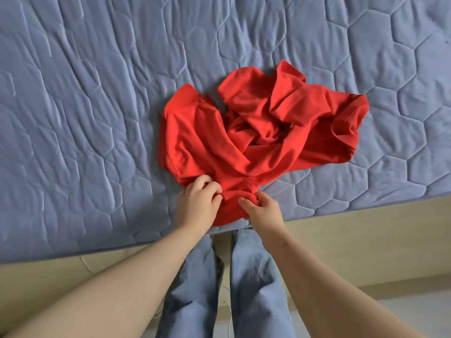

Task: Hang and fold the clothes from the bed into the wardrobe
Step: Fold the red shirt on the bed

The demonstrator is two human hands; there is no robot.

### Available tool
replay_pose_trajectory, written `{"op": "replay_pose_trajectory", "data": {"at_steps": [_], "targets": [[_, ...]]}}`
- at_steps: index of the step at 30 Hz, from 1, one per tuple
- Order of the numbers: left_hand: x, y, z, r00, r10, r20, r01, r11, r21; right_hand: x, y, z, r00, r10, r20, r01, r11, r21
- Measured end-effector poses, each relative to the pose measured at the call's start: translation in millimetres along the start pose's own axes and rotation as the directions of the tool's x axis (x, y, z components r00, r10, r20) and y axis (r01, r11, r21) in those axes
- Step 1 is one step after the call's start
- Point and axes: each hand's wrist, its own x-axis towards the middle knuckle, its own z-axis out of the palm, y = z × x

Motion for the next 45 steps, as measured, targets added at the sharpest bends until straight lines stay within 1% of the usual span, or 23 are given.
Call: {"op": "replay_pose_trajectory", "data": {"at_steps": [2, 5, 8, 10, 13, 16, 18, 20, 22, 23, 24, 25, 26, 27, 28, 29, 31, 33, 36, 38, 40, 42, 45], "targets": [[3, 0, -5, 0.994, -0.042, 0.104, 0.060, 0.983, -0.173, -6, -7, 3, 0.999, 0.006, 0.043, -0.012, 0.989, 0.145], [5, 0, -19, 0.928, 0.126, 0.351, 0.011, 0.932, -0.363, -9, -21, 5, 0.999, -0.001, 0.043, -0.010, 0.966, 0.258], [9, 6, -30, 0.901, 0.227, 0.370, -0.068, 0.915, -0.397, -7, -37, 6, 0.998, -0.036, 0.045, 0.021, 0.953, 0.302], [11, 13, -31, 0.938, 0.151, 0.313, -0.031, 0.933, -0.357, -5, -48, 9, 0.996, -0.071, 0.055, 0.049, 0.943, 0.328], [14, 22, -26, 0.989, -0.042, 0.145, 0.089, 0.937, -0.337, -3, -56, 15, 0.998, -0.062, 0.028, 0.050, 0.944, 0.325], [15, 26, -24, 0.992, -0.033, 0.123, 0.072, 0.941, -0.330, 2, -56, 14, 0.992, -0.013, -0.126, 0.045, 0.965, 0.258], [16, 26, -26, 0.990, -0.020, 0.138, 0.077, 0.901, -0.427, 4, -53, 8, 0.972, -0.001, -0.236, 0.047, 0.981, 0.188], [19, 21, -34, 0.996, -0.084, -0.008, 0.069, 0.865, -0.498, 5, -48, 2, 0.952, 0.017, -0.304, 0.018, 0.994, 0.112], [31, 11, -41, 0.937, -0.239, -0.256, 0.094, 0.875, -0.475, 6, -41, -2, 0.942, 0.062, -0.331, -0.043, 0.997, 0.062], [39, 3, -43, 0.874, -0.371, -0.315, 0.193, 0.858, -0.477, 7, -38, -3, 0.937, 0.086, -0.339, -0.070, 0.996, 0.059], [47, -5, -45, 0.789, -0.546, -0.283, 0.346, 0.774, -0.530, 7, -36, -3, 0.933, 0.109, -0.344, -0.091, 0.993, 0.069], [56, -11, -48, 0.678, -0.725, -0.121, 0.501, 0.577, -0.644, 7, -33, -2, 0.930, 0.125, -0.345, -0.102, 0.991, 0.087], [62, -15, -51, 0.557, -0.819, 0.136, 0.592, 0.277, -0.757, 6, -30, 1, 0.931, 0.140, -0.338, -0.110, 0.988, 0.104], [66, -17, -52, 0.488, -0.774, 0.403, 0.597, -0.041, -0.801, 5, -27, 3, 0.933, 0.147, -0.329, -0.115, 0.987, 0.116], [67, -17, -52, 0.484, -0.665, 0.569, 0.579, -0.245, -0.778, 3, -25, 6, 0.935, 0.152, -0.321, -0.118, 0.985, 0.122], [65, -15, -51, 0.504, -0.601, 0.620, 0.579, -0.297, -0.759, 0, -24, 9, 0.940, 0.150, -0.308, -0.115, 0.985, 0.128], [62, -12, -50, 0.575, -0.572, 0.585, 0.579, -0.221, -0.785, -7, -22, 14, 0.957, 0.136, -0.256, -0.105, 0.986, 0.131], [55, -12, -50, 0.663, -0.549, 0.509, 0.558, -0.092, -0.825, -14, -22, 15, 0.968, 0.149, -0.201, -0.130, 0.986, 0.107], [38, -17, -58, 0.767, -0.514, 0.386, 0.530, 0.166, -0.832, -22, -26, 13, 0.975, 0.193, -0.112, -0.183, 0.978, 0.096], [28, -22, -67, 0.837, -0.461, 0.295, 0.465, 0.315, -0.827, -23, -28, 13, 0.973, 0.165, -0.159, -0.158, 0.986, 0.057], [21, -21, -80, 0.887, -0.399, 0.233, 0.400, 0.409, -0.821, -28, -34, 15, 0.954, 0.052, -0.295, -0.091, 0.989, -0.120], [16, -19, -92, 0.914, -0.348, 0.208, 0.362, 0.466, -0.807, -39, -45, 17, 0.915, -0.153, -0.373, 0.019, 0.941, -0.338], [7, -12, -118, 0.954, -0.233, 0.189, 0.291, 0.559, -0.777, -65, -67, 21, 0.853, -0.430, -0.296, 0.242, 0.828, -0.506]]}}
